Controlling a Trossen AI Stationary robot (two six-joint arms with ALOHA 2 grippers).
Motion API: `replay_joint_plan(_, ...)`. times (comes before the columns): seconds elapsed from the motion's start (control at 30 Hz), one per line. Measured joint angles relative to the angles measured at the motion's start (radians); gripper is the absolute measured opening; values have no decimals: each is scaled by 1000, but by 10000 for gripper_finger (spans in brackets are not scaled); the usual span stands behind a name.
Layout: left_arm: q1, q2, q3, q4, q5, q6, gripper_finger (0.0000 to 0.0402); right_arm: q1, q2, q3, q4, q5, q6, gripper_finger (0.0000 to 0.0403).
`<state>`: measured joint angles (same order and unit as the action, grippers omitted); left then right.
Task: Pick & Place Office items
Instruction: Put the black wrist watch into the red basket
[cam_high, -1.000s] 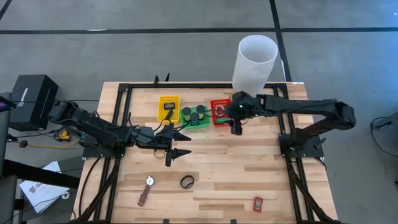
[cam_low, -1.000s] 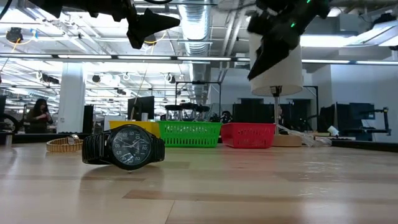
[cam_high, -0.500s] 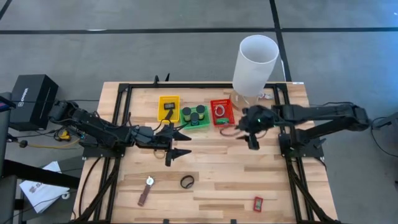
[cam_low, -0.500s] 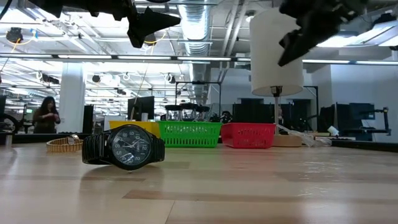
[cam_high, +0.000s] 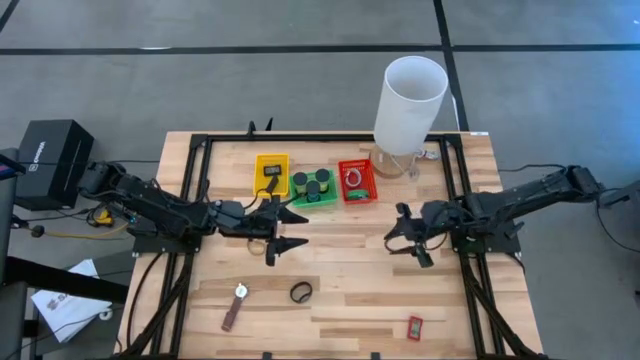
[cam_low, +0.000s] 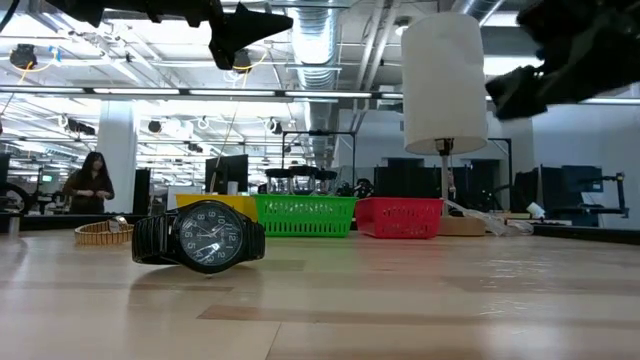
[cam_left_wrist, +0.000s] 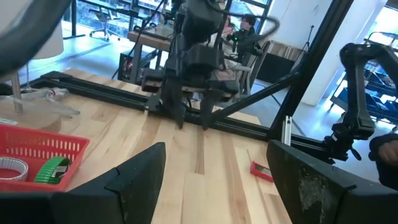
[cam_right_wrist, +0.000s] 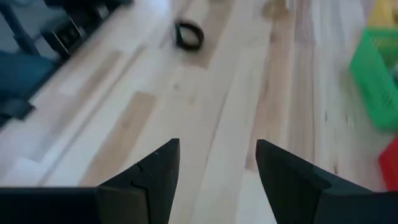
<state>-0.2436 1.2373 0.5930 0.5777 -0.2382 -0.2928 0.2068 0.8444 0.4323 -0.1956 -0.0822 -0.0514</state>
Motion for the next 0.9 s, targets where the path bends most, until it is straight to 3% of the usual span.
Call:
replay_joint_plan(0.33,-15,22,0,0,-1,-8,274,19,-68,-44,177,1,-60,202)
replay_joint_plan(0.6,-67,135,0,71,1,-11,274,20,-5,-44,196,2,-53,202)
replay_joint_plan(0.9,-79,182,45,75,11,-11,274,19,107,-43,333,3,-60,202)
